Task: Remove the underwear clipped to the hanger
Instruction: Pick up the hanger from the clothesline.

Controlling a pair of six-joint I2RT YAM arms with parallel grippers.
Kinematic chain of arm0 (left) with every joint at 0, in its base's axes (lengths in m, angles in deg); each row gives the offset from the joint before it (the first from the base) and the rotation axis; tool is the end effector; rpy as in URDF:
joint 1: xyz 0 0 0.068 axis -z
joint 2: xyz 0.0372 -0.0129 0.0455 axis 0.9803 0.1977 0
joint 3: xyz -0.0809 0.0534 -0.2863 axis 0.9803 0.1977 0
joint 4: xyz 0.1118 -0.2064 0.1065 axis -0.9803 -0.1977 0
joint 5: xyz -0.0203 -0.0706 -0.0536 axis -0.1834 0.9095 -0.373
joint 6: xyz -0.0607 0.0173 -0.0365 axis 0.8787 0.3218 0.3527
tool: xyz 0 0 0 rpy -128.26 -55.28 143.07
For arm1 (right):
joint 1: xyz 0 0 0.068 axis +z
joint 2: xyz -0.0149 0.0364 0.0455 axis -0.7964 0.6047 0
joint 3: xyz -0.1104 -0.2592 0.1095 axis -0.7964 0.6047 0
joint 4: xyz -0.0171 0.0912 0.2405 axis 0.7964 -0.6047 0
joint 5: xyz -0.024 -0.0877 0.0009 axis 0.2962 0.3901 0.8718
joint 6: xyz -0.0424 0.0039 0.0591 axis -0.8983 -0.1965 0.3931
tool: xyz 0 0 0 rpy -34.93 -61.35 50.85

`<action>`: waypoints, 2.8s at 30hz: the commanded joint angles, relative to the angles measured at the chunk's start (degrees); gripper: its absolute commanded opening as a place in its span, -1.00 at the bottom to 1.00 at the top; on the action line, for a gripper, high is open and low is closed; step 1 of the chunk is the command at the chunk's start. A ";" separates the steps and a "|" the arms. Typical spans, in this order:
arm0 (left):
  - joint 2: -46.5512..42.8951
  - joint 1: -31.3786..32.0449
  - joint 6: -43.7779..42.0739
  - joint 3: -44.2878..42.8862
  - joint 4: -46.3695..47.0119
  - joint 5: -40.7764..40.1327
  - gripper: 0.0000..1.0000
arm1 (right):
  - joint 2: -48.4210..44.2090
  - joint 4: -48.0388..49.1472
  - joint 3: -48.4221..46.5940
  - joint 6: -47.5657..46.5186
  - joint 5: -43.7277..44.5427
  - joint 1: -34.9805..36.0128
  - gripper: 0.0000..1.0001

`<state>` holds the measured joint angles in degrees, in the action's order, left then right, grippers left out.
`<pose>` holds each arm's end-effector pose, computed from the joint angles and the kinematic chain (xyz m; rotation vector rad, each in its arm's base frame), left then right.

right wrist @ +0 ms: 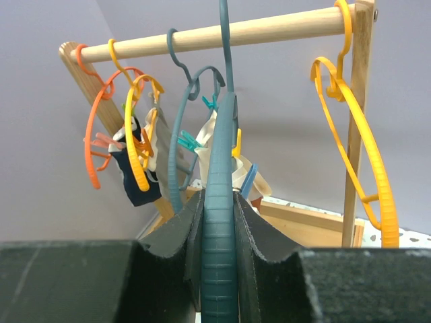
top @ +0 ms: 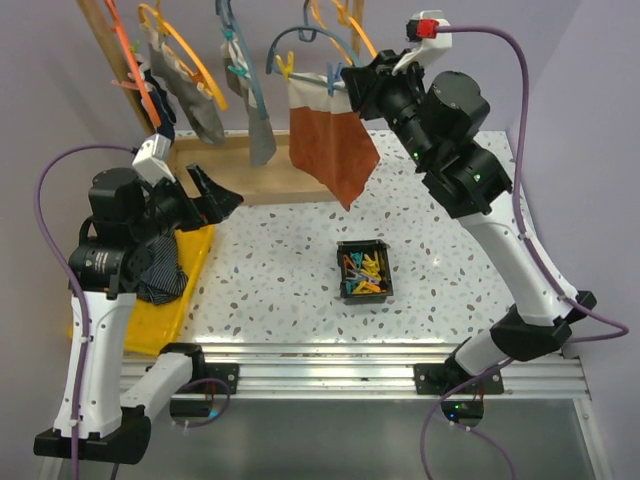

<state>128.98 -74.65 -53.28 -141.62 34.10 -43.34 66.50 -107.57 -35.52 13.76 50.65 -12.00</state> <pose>0.1545 -0.0356 0.4527 -0.1911 1.9892 -0.8184 0.2507 0.1969 0.6097 -0.1321 1.3862 0.6141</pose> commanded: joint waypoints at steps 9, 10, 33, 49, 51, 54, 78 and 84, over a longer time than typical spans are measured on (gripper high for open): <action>-0.20 0.45 0.85 -0.90 7.43 9.42 1.00 | -21.78 -2.34 18.46 5.41 -1.80 -0.10 -1.00; -0.11 0.45 1.29 -0.55 8.22 11.87 1.00 | -23.80 -2.87 21.96 6.29 -2.15 -0.10 -1.00; -0.01 18.02 -16.10 -0.38 6.74 29.12 1.00 | -28.13 -52.37 12.15 18.42 -43.72 -0.19 -1.00; -8.63 24.35 -22.52 8.59 -2.22 27.11 1.00 | -29.62 -36.55 14.97 26.68 -52.17 -0.19 -1.00; -8.72 24.71 -22.69 8.77 -2.23 27.45 1.00 | -29.54 -35.32 15.31 27.65 -52.95 -0.19 -1.00; -8.11 24.88 -19.54 9.47 1.36 36.28 0.97 | -29.45 -33.55 16.27 28.62 -53.40 -0.28 -1.00; 5.25 24.88 -10.22 0.86 -5.21 11.58 -1.00 | -27.60 -45.85 18.92 34.94 -1.55 -0.28 0.97; 5.43 24.88 -0.21 -6.42 -16.69 -15.79 -1.00 | -26.64 -46.55 19.35 34.42 -4.17 -0.10 0.97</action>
<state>135.56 -49.69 -60.21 -141.66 25.27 -39.04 39.47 -153.14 -16.18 47.20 46.12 -12.35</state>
